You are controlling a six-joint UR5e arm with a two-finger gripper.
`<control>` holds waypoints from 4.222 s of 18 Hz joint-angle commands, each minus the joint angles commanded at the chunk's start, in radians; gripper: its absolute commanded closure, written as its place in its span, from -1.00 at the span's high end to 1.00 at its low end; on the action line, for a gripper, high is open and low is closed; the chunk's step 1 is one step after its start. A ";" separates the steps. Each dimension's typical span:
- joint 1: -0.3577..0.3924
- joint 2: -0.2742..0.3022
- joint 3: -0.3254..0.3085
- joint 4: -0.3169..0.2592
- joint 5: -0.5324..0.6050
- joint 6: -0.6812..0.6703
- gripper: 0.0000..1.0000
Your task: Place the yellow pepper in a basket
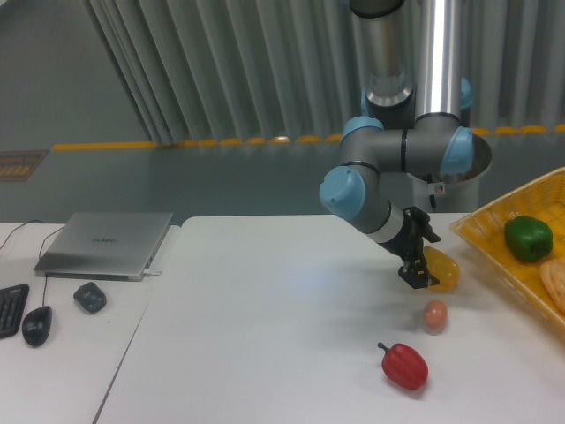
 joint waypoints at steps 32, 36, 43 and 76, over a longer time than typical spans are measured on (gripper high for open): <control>-0.005 0.023 0.095 -0.119 -0.008 -0.087 -0.35; 0.044 0.084 0.116 -0.140 -0.026 -0.091 -0.35; 0.215 0.181 0.135 -0.133 -0.138 -0.060 -0.35; 0.595 0.146 0.118 -0.032 -0.483 -0.222 1.00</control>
